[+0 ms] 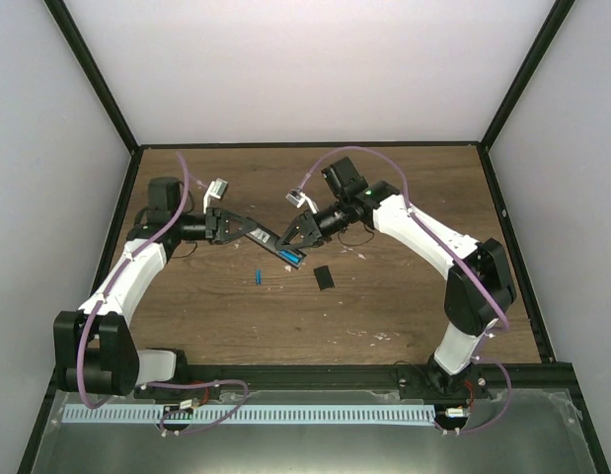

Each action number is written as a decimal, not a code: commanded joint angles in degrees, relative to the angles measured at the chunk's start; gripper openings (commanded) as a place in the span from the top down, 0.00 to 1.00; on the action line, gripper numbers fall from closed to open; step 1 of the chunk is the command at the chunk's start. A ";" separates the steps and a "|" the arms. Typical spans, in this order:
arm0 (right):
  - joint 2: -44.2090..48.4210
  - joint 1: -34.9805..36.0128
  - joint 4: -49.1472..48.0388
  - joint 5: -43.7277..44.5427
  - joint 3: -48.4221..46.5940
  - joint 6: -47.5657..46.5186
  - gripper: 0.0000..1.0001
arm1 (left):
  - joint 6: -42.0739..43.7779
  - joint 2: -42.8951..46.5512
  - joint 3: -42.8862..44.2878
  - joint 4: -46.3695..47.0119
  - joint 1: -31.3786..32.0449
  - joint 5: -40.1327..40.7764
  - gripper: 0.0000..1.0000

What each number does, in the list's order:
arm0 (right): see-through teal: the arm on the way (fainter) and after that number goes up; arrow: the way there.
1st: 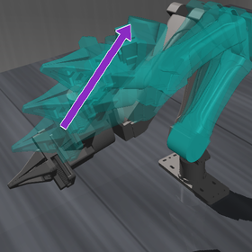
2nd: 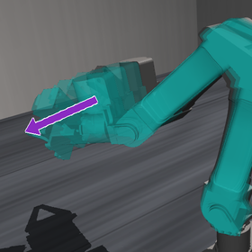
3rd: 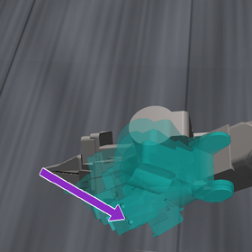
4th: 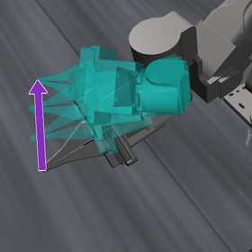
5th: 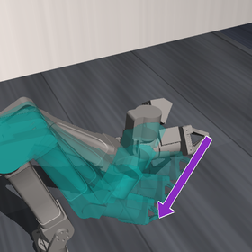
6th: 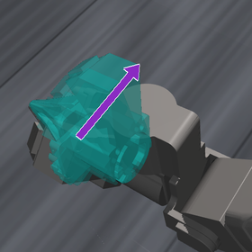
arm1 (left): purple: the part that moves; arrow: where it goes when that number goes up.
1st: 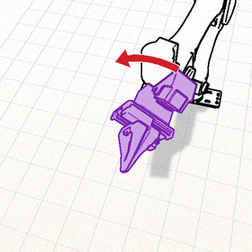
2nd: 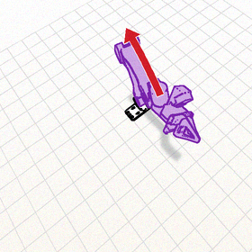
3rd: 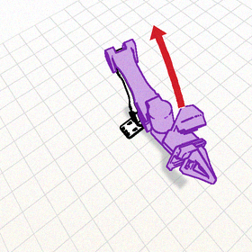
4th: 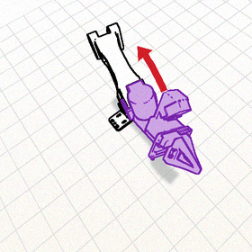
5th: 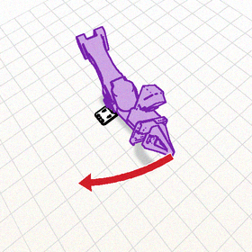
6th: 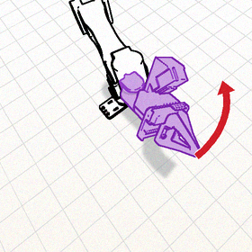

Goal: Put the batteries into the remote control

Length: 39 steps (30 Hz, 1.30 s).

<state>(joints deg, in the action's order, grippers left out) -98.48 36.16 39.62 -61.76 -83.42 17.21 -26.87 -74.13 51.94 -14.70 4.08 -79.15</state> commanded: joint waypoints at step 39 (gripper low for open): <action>4.81 4.89 21.59 35.60 -17.03 -15.38 0.63 | 2.01 -2.07 3.25 -1.88 -0.14 2.18 1.00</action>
<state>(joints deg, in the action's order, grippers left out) -95.77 38.41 55.70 -33.21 -98.78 6.57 -26.46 -75.79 53.32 -15.53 4.12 -77.12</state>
